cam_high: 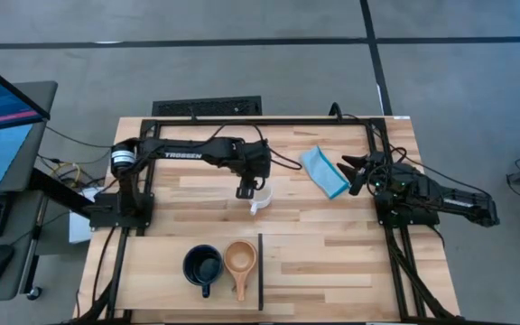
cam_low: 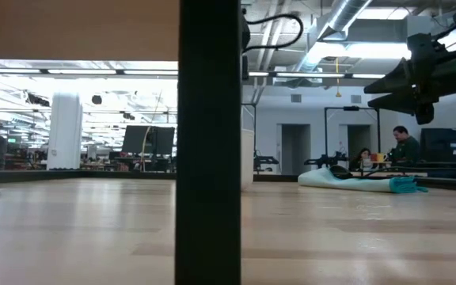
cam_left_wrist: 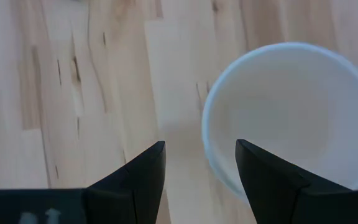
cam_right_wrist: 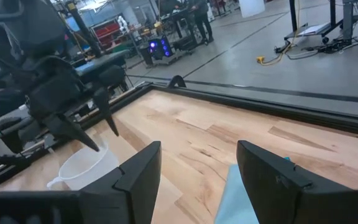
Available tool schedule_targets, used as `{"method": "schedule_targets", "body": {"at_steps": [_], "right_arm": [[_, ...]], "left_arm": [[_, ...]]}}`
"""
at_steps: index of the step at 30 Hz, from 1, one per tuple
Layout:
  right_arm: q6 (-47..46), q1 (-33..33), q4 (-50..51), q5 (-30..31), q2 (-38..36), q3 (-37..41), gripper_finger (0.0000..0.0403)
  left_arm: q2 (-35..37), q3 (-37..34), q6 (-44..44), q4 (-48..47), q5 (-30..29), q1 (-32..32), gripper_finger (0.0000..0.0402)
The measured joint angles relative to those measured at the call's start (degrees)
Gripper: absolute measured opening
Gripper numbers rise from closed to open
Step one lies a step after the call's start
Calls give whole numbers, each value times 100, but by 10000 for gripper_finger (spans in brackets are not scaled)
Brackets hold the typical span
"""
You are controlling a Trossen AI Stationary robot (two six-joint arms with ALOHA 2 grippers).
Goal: Stack small to large cups/mugs on shelf
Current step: Put the white mug on the shelf
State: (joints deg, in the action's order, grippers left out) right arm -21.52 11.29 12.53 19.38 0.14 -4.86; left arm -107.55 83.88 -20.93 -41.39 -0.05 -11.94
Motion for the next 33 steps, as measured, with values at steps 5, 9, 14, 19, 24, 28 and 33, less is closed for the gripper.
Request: {"method": "schedule_targets", "body": {"at_steps": [5,9,14,19,24,28,33], "right_arm": [[0,0,2,2,0,0,232],[1,0,2,1,1,0,232],[2,0,4,0,0,0,232],[2,0,4,2,0,0,232],[2,0,4,2,0,0,232],[2,0,4,2,0,0,232],[2,0,4,2,0,0,232]], "left_arm": [[-101,4,2,48,-72,0,187],[-153,0,61,17,-66,-4,187],[-274,-7,57,-23,-37,-4,187],[-347,-5,61,-21,-29,-5,187],[-367,-4,101,-26,-17,2,173],[-367,-4,101,-35,-15,2,129],[-367,-4,359,-36,-12,2,62]]}}
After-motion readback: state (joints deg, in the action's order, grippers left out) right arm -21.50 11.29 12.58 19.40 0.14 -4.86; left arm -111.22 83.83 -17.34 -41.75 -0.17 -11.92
